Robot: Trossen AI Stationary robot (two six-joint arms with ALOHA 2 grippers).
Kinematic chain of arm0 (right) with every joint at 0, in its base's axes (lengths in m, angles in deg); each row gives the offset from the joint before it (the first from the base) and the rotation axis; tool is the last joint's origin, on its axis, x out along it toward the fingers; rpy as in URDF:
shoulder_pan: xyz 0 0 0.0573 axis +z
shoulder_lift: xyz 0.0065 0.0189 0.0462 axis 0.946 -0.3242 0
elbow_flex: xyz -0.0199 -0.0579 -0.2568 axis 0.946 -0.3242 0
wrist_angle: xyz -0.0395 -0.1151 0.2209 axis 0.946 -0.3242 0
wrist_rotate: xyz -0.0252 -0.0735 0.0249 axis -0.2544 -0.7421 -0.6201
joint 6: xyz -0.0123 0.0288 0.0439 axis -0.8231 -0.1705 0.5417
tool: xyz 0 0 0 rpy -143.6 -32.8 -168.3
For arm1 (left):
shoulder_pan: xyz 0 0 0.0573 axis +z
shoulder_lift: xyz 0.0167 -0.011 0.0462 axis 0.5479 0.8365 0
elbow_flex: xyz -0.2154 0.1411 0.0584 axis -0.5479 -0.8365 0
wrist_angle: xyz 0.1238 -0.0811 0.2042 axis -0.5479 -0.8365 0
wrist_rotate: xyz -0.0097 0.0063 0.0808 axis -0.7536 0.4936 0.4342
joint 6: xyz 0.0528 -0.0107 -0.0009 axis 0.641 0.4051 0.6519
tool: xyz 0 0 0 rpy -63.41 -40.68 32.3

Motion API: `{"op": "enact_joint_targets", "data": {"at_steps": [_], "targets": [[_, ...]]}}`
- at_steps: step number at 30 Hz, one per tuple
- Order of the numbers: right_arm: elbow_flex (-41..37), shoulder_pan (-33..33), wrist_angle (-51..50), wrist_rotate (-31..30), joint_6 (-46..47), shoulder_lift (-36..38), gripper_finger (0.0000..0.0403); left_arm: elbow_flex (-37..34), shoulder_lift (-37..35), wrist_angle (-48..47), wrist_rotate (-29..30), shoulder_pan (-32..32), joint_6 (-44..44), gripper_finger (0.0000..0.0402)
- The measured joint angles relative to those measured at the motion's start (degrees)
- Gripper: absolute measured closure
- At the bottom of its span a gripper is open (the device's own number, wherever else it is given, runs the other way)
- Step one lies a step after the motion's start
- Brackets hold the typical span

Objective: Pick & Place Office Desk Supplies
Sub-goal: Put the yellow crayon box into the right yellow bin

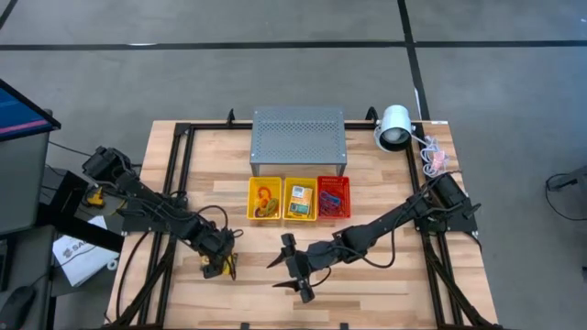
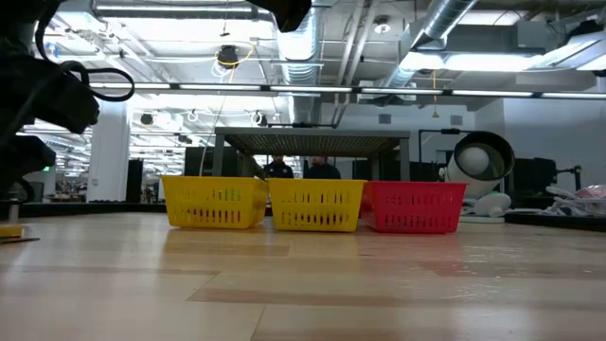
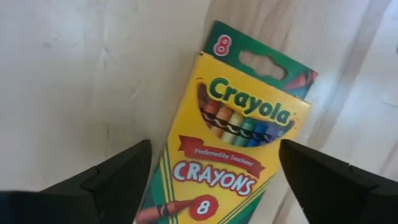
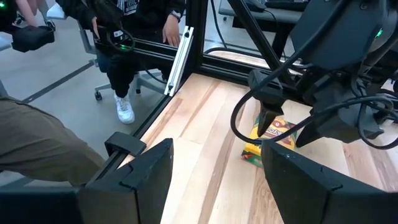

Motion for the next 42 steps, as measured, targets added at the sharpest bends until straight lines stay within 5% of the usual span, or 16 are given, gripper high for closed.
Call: {"op": "enact_joint_targets", "data": {"at_steps": [6,14,33,42], "targets": [[0.0,0.0,0.0,0.0,0.0,0.0,0.0168,0.0,-1.9,2.2,-7.5,-0.4,-0.6,0.0008],[0.0,-0.3,0.0,0.0,0.0,0.0,0.0168,0.0,-6.7,6.9,-8.7,-0.4,0.0,0.001],[0.0,-0.3,0.0,0.0,0.1,0.0,0.0168,0.0,-11.1,23.6,11.7,-8.2,-11.8,0.0008],[0.0,-0.3,0.4,0.0,1.1,0.0,0.0168,0.0,-11.1,18.0,15.6,-13.6,-21.7,0.0038]]}}
